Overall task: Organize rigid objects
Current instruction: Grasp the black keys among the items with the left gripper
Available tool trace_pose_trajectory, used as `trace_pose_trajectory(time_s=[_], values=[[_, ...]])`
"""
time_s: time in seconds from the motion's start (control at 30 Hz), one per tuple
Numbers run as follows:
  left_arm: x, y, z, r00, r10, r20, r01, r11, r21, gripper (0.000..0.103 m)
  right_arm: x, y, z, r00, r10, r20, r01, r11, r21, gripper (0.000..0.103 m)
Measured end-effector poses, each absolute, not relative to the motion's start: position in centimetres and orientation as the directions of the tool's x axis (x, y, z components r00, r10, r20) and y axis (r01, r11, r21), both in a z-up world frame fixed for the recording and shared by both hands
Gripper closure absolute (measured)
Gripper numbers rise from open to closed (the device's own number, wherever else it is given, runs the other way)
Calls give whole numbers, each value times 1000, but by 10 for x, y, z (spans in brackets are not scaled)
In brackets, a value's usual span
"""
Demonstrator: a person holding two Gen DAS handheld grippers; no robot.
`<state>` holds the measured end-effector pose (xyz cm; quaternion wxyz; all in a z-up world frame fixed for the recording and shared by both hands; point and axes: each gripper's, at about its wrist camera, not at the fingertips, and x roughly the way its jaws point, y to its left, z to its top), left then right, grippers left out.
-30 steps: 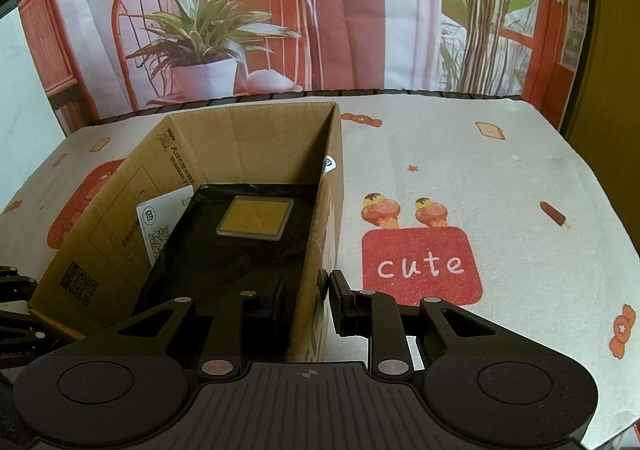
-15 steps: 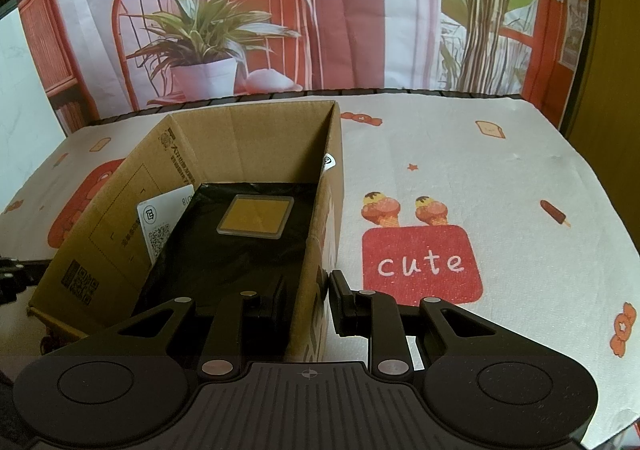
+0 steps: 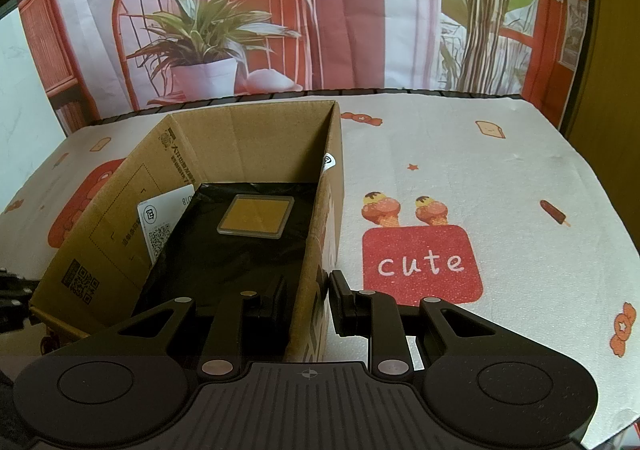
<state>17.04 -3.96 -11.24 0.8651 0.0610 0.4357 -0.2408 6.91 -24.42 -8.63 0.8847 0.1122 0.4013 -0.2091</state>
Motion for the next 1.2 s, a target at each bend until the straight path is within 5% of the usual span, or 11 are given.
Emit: trace_pose_trajectory(time_s=[0.13, 0.27, 0.53, 0.67, 0.9, 1.03, 1.2], values=[[172, -42, -117, 491, -367, -790, 479, 871, -107, 91, 69, -244, -86, 590, -280, -757, 460, 887, 31, 80], [172, -47, -120, 476, -384, -791, 505, 856, -111, 71, 69, -244, -86, 591, -279, -757, 461, 887, 33, 80], [173, -52, -124, 467, -375, -801, 511, 853, -102, 70, 69, -244, -86, 591, -279, -757, 461, 887, 32, 80], [176, -53, -126, 479, -344, -808, 499, 864, -72, 56, 69, -244, -86, 590, -279, -757, 460, 887, 32, 80], [181, -52, -132, 462, -322, -826, 498, 865, -59, 53, 69, -244, -86, 591, -279, -757, 460, 887, 32, 80], [179, -52, -132, 464, -319, -826, 501, 864, -52, 54, 69, -244, -86, 590, -280, -757, 460, 887, 31, 80], [179, -44, -128, 482, -330, -812, 471, 879, -78, 92, 69, -244, -86, 590, -280, -757, 460, 887, 32, 80]])
